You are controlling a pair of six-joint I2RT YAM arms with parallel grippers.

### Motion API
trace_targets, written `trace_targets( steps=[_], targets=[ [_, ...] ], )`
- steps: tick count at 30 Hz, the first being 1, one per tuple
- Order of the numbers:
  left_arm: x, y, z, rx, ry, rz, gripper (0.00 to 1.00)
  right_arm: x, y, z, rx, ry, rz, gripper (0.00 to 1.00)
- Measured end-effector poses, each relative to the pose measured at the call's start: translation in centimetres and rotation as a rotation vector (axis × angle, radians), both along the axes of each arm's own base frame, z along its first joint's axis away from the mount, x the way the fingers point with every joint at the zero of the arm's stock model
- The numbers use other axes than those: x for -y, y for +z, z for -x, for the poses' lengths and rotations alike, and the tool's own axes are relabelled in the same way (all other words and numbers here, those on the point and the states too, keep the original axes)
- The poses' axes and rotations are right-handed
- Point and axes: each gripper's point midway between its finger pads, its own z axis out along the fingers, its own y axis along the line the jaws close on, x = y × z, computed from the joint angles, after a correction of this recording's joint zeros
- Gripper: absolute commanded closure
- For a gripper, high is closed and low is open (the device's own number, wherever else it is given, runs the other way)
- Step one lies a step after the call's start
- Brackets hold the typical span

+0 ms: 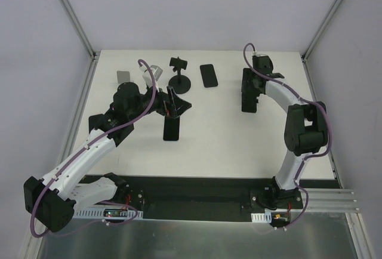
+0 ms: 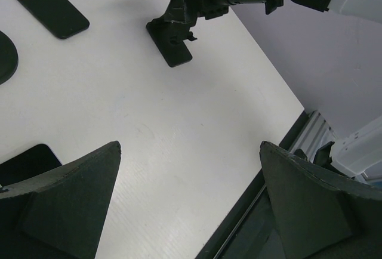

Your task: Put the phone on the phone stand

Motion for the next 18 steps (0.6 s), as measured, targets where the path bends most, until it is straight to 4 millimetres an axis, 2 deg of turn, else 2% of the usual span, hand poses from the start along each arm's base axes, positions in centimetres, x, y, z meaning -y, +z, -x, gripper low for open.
trace_targets(
  steps=[2, 8, 11, 18],
  targets=[
    [0.0, 0.0, 0.0, 0.0, 0.0, 0.0, 0.02, 0.3, 0.3, 0.9, 0.009, -0.018, -0.004, 0.99],
    [0.0, 0.0, 0.0, -0.002, 0.001, -0.001, 0.01, 1.9, -0.1, 7.7, -0.02, -0.079, -0.012, 0.99],
    [0.0, 0.0, 0.0, -0.003, 0.001, -0.001, 0.01, 2.3, -0.3, 9.8, -0.018, -0.101, -0.03, 0.99],
    [0.0, -0.1, 0.0, -0.006, 0.001, -0.001, 0.01, 2.7, -0.1, 11.3, 0.013, -0.125, -0.043, 0.99]
  ],
)
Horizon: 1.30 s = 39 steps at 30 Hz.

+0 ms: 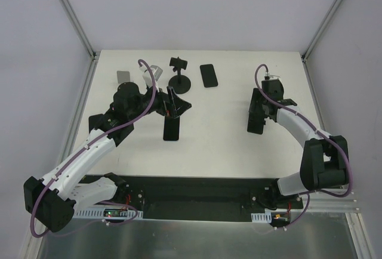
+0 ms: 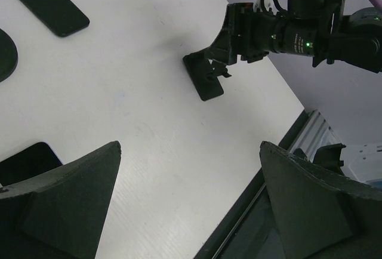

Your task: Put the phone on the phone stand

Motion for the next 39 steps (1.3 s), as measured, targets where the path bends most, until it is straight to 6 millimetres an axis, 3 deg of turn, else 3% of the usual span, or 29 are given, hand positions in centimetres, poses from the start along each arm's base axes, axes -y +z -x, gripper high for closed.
trace_targets(
  steps=[8, 20, 28, 32, 39],
  targets=[
    [0.0, 0.1, 0.0, 0.001, 0.0, 0.0, 0.01, -0.2, 0.3, 0.7, 0.003, 0.061, -0.006, 0.99],
    [0.0, 0.2, -0.1, -0.004, 0.0, -0.003, 0.01, -1.2, -0.1, 5.6, -0.001, 0.117, -0.081, 0.99],
    [0.1, -0.2, -0.2, -0.017, 0.0, -0.011, 0.01, -3.0, -0.1, 10.6, 0.015, 0.107, -0.085, 0.99],
    [-0.1, -0.3, -0.4, -0.024, 0.012, -0.026, 0.01, -2.5, 0.0, 12.1, 0.05, 0.05, -0.114, 0.99],
    [-0.9, 0.7, -0.9, -0.038, 0.072, -0.062, 0.01, -3.1, 0.0, 12.9, 0.064, 0.022, -0.134, 0.99]
  ],
)
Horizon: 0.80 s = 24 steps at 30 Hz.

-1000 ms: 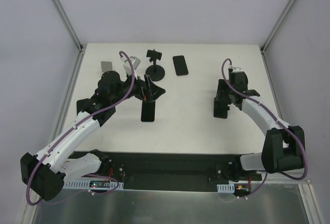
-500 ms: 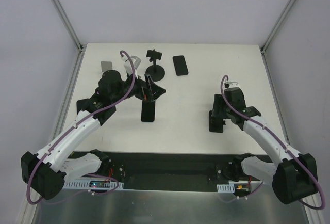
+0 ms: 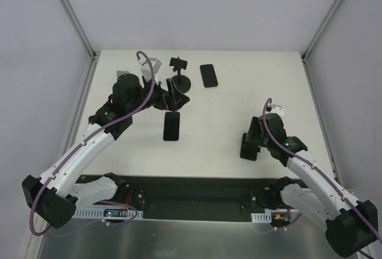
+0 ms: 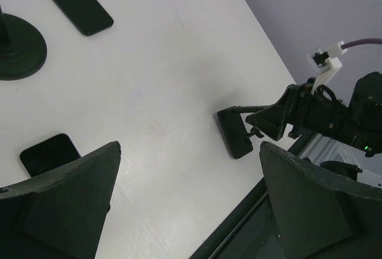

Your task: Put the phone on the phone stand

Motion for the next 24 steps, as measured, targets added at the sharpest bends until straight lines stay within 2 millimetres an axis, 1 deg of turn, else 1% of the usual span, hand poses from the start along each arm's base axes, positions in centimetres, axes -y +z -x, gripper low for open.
trace_targets(
  steps=[3, 5, 6, 10, 11, 18, 19, 20, 24],
  targets=[
    [0.1, 1.5, -0.2, 0.009, 0.002, 0.009, 0.01, -0.3, -0.2, 0.5, -0.015, 0.012, 0.018, 0.99],
    [0.0, 1.5, -0.3, 0.008, 0.007, 0.005, 0.01, -0.3, -0.3, 0.8, -0.025, 0.021, 0.036, 0.99],
    [-0.1, 1.2, -0.3, 0.002, 0.016, -0.004, 0.01, -0.4, -0.3, 0.9, -0.026, 0.025, 0.041, 0.99],
    [-0.9, -1.2, -0.4, -0.025, 0.036, -0.075, 0.01, -0.7, -0.3, 1.0, -0.026, 0.051, 0.058, 0.99],
    [-1.1, -2.1, -0.3, -0.039, 0.035, -0.106, 0.01, -0.7, -0.3, 1.0, -0.026, 0.059, 0.064, 0.98],
    [-1.9, -6.0, -1.0, -0.096, 0.041, -0.244, 0.01, -1.3, -0.6, 0.6, -0.049, 0.121, 0.113, 0.92],
    [-2.0, -6.5, -1.1, -0.111, 0.041, -0.26, 0.01, -1.3, -0.6, 0.6, -0.057, 0.126, 0.122, 0.91],
    [-2.0, -7.0, -1.2, -0.126, 0.04, -0.273, 0.01, -1.3, -0.7, 0.5, -0.063, 0.13, 0.129, 0.88],
    [-2.3, -8.6, -1.3, -0.174, 0.05, -0.314, 0.01, -1.1, -0.7, 0.5, -0.068, 0.131, 0.145, 0.8]
  ],
)
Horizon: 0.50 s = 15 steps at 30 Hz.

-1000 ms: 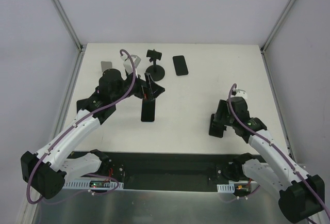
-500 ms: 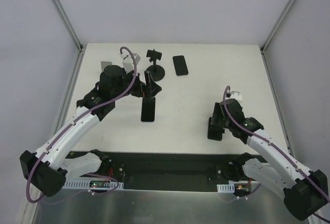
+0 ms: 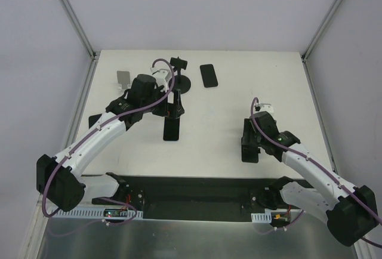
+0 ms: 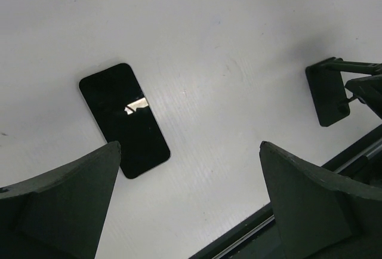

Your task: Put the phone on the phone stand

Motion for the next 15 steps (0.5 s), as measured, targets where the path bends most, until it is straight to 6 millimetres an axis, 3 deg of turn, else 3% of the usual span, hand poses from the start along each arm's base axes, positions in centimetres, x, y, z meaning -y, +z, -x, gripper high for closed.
trace_targets(
  steps=[6, 9, 10, 11, 14, 15],
  targets=[
    [-0.5, -1.3, -1.1, -0.058, 0.043, -0.076, 0.01, 0.1, 0.1, 0.0, 0.002, -0.001, 0.003, 0.72],
    [-0.5, -2.2, -1.4, -0.1, 0.05, -0.108, 0.01, 0.1, 0.1, 0.0, 0.004, -0.002, 0.004, 0.6],
    [-0.5, -2.6, -1.6, -0.121, 0.051, -0.123, 0.01, 0.1, 0.1, 0.1, 0.004, -0.003, 0.006, 0.55],
    [-0.5, -3.0, -1.6, -0.136, 0.052, -0.134, 0.01, 0.1, 0.1, 0.1, 0.005, -0.003, 0.006, 0.37],
    [-0.6, -4.4, -1.8, -0.181, 0.06, -0.169, 0.01, 0.1, 0.1, 0.1, 0.005, -0.002, 0.005, 0.07],
    [-0.7, -4.9, -1.7, -0.198, 0.063, -0.182, 0.01, 0.2, 0.2, 0.2, 0.003, 0.001, 0.009, 0.02]
  ],
)
